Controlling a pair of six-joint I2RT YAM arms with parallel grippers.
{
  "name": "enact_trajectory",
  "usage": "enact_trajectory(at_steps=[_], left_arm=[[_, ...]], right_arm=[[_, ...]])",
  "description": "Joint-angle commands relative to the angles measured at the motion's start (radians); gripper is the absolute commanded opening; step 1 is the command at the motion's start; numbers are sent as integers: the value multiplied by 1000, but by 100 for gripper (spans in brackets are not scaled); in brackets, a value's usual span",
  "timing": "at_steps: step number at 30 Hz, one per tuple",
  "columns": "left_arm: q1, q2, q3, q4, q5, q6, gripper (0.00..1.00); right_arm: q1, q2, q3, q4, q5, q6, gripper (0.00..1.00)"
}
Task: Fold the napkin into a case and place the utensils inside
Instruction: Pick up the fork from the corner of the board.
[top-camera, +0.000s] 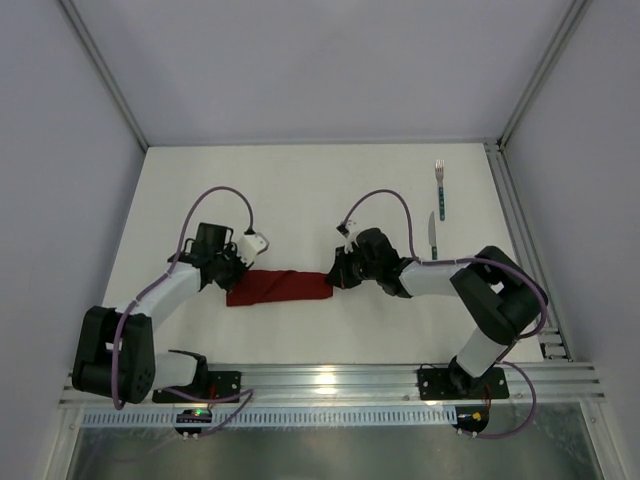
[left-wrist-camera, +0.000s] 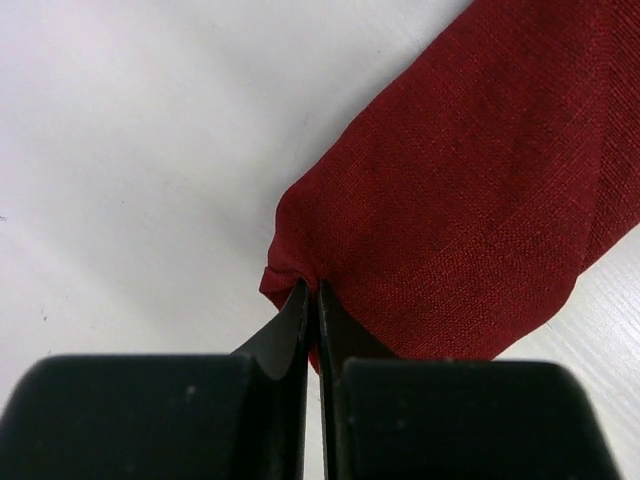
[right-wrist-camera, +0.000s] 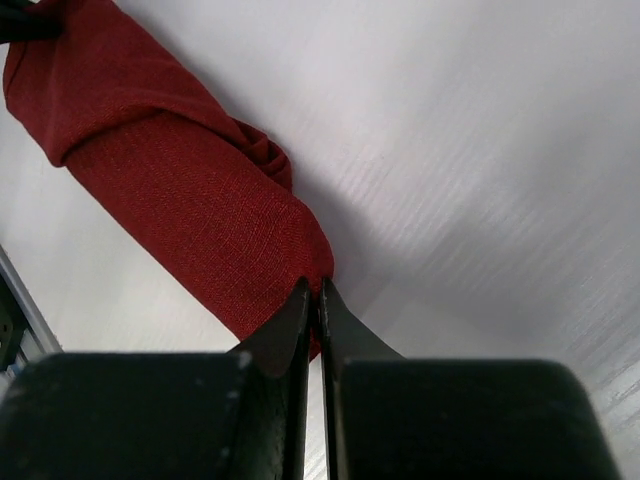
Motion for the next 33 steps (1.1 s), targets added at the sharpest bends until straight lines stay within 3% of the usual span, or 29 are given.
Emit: enact_trajectory(at_steps=[1,10,11,13,15,19,22,26,29,31,33], left_arm=[[2,-42,-14,39,-23,31,0],[4,-80,-54,30,-78,99,0],[2,-85,-59,28,-72,102,0],[4,-92,-60,19,-58,104,0],[4,-94,-57,19,-58,94,8],[2,-112,-36,13,-89,61,30],[4,-164,-5,-13,-109,39,46],[4,-224,38,-65,-94,18,59],[4,-246,70,-115,-45,-1,62],[4,-250,79,-145,0,-17,58],[2,-244,65,-148,8,-27,41]], right_arm=[[-19,51,42,27,7,51,4],[-38,118,56,59,48,84,4],[-38,117,57,61,45,75,6],[-38,116,67,57,42,64,22],[-36,104,74,46,35,45,37],[-38,26,120,-92,88,-24,50],[-36,-65,148,-183,122,-71,53],[-16,-172,165,-255,166,-108,54],[37,-226,174,-283,212,-102,53],[82,-237,176,-278,248,-99,48],[119,-223,163,-211,219,-67,36]])
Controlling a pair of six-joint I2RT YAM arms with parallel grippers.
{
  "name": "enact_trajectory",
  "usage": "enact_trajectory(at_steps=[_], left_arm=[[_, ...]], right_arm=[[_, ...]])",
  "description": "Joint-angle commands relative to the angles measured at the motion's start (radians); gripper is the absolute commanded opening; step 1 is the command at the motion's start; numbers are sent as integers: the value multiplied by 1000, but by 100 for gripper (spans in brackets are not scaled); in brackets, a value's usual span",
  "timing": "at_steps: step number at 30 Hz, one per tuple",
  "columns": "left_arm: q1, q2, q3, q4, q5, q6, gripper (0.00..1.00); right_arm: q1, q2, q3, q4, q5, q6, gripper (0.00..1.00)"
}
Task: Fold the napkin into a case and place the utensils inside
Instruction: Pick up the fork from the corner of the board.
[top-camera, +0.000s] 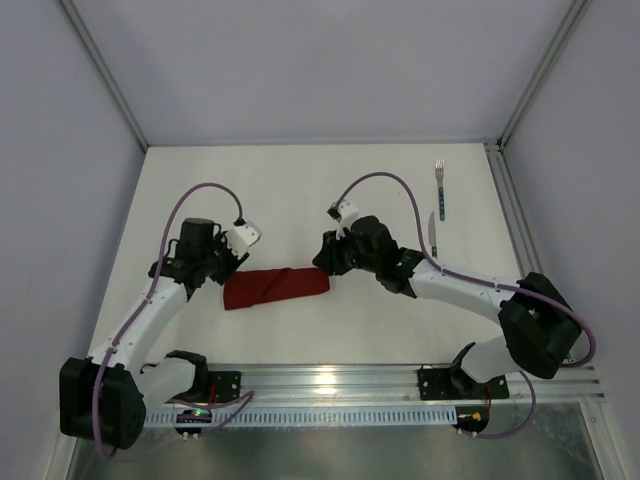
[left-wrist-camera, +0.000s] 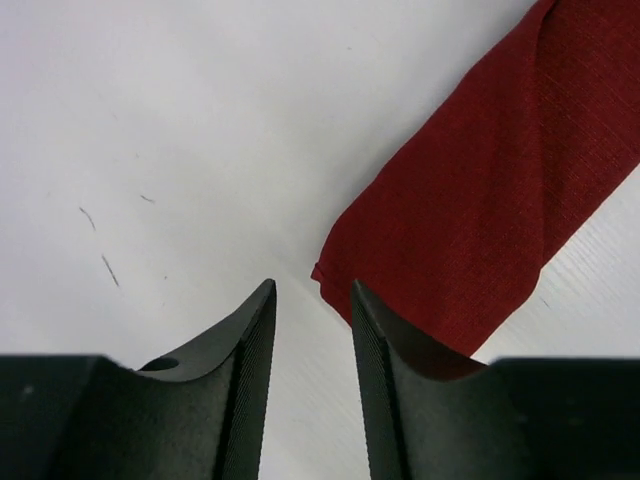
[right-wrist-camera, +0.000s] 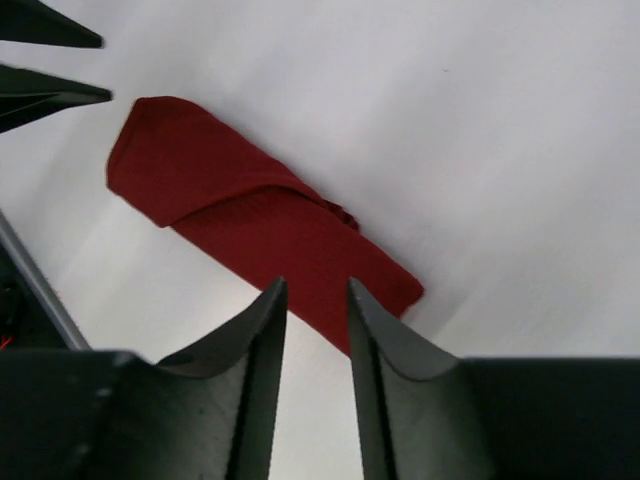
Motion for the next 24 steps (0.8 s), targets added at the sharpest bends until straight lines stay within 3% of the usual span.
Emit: enact_trajectory(at_steps=[1,2,4,13,19,24], left_arm=[[2,15,6,-51,55,-34,35],[0,26,-10,-46,52,-34,27],[0,64,-24,-32,21,-32,24],[2,166,-122,128,-109,-17,23],[2,218,-142,152,-111,-6,20],[2,143,-122,124,-108,-17,25]], right_arm=[[49,11,-19,67,-10,36,31],[49,45,-27,95,-45,68,27],[47,95,-24,140,-69,88,18],[3,361,12,249,-147,166,9],[-7,384,14,254,-147,165,8],[-7,281,88,120,-91,104,11]])
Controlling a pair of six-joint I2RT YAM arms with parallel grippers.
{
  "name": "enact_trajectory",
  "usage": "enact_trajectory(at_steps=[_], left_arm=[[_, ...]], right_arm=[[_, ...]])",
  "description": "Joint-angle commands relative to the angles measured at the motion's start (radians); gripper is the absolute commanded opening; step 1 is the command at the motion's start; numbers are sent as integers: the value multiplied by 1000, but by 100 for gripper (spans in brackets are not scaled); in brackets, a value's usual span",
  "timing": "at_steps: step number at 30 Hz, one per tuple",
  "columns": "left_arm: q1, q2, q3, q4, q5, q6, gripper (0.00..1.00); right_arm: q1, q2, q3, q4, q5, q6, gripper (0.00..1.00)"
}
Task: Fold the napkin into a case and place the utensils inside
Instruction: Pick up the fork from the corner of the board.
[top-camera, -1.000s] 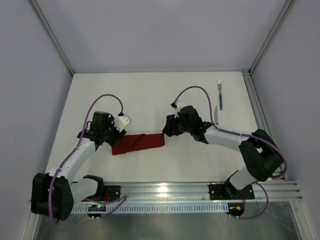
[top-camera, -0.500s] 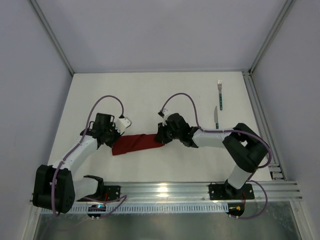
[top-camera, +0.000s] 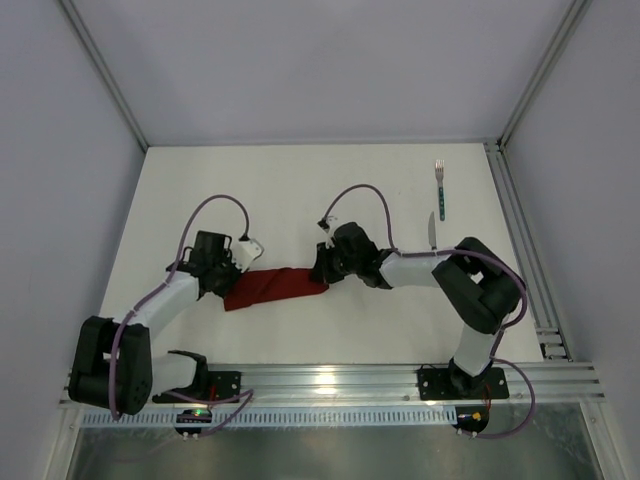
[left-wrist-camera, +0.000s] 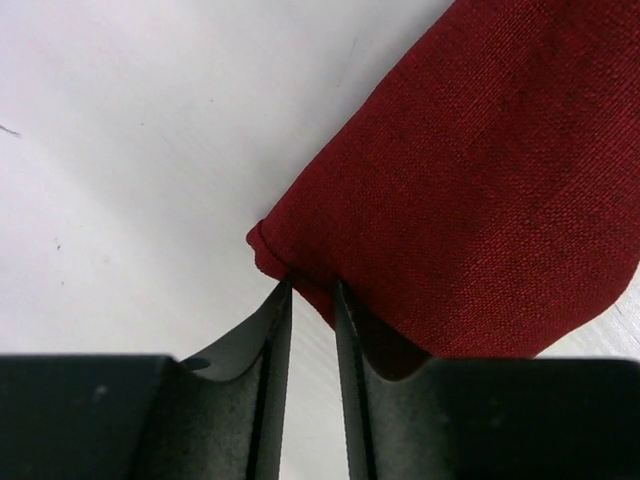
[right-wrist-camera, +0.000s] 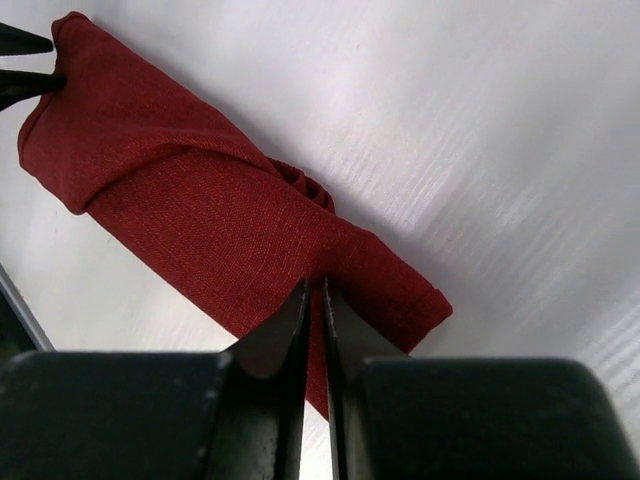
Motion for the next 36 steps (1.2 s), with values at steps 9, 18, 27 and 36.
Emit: enact_trajectory(at_steps=[9,18,27,36], left_arm=[[4,-210,209,-163,-78,-114,56],[66,-189,369,-159,-235,-363,87],[98,-170,345,-177,-167,-389,87],[100,-160,305,-176,-153,-370,88]], right_arm=[[-14,-366,342,-483,579,-336,71],[-389,-472,341,-495,561,-296,98],[-658,-101,680,-891,448,-265,55],[-721,450,1164,-1112,545,-337,54]])
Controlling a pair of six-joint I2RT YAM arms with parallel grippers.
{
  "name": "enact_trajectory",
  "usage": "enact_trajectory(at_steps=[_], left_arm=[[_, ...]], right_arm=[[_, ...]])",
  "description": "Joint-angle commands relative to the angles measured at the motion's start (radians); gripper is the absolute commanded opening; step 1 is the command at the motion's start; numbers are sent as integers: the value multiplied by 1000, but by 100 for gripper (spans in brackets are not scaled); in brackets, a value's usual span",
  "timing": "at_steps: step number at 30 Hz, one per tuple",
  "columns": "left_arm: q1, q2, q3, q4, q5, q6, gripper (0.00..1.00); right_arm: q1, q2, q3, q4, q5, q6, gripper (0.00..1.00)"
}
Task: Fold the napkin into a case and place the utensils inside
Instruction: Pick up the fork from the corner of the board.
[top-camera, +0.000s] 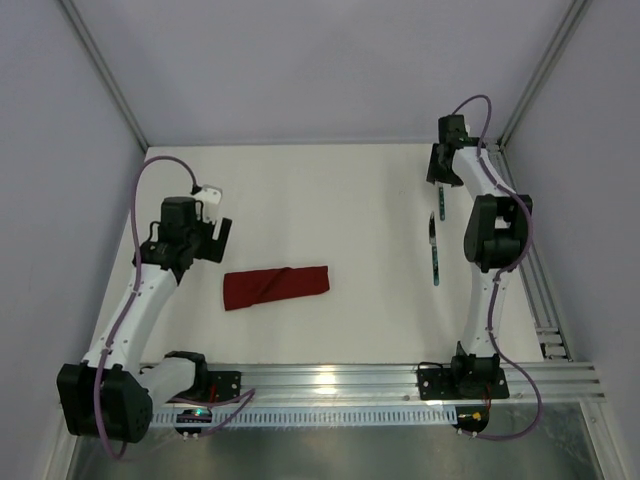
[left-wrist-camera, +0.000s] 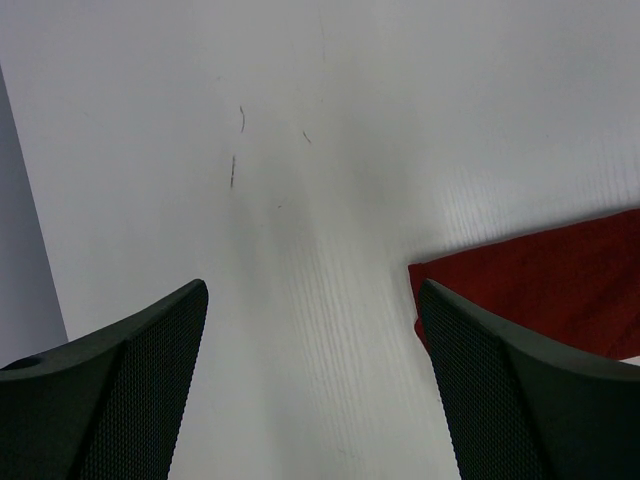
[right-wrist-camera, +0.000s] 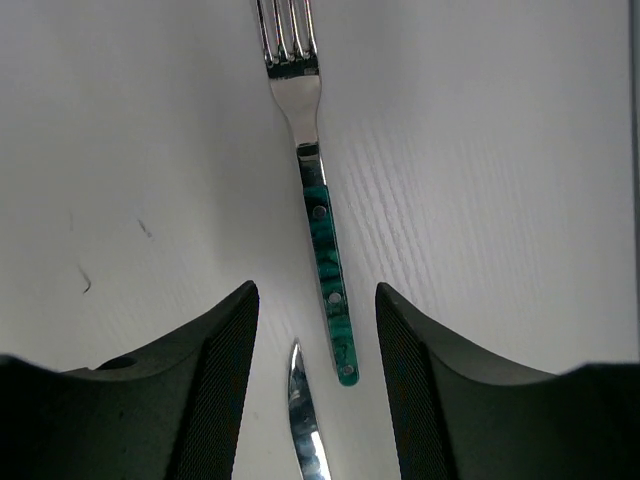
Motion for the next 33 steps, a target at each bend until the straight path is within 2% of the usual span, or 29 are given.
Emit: enact_trajectory(at_steps=[1,10,13,14,20,23,24,25,33], left_arm=[[5,10,-6,2,26,-4,88],[5,33,-3,-16,59,-1,87],[3,41,0,-20,62,0,87],[5,45,0,-18,62,0,87],[5,45,5,-35,82,14,85],[3,42,5,-47,97,23,84],[5,41,5,-50,97,26,84],[5,41,5,-56,97,30,84],[3,41,15,-75,155,34,84]], right_arm=[[9,98,119,-126,1,-49,54],[-54,221,209,-118,24,-49,53],[-55,239,203,-121,-19,-80,45],[-55,244,203,-121,-40,-86,39],[-58,270,220,-118,-97,-94,33],[-77,273,222,-117,-102,-82,16],[-81,270,219,-115,-110,-80,7],[-86,264,206,-109,-117,-82,6],[-94,178,179,-62,-99,-65,11]])
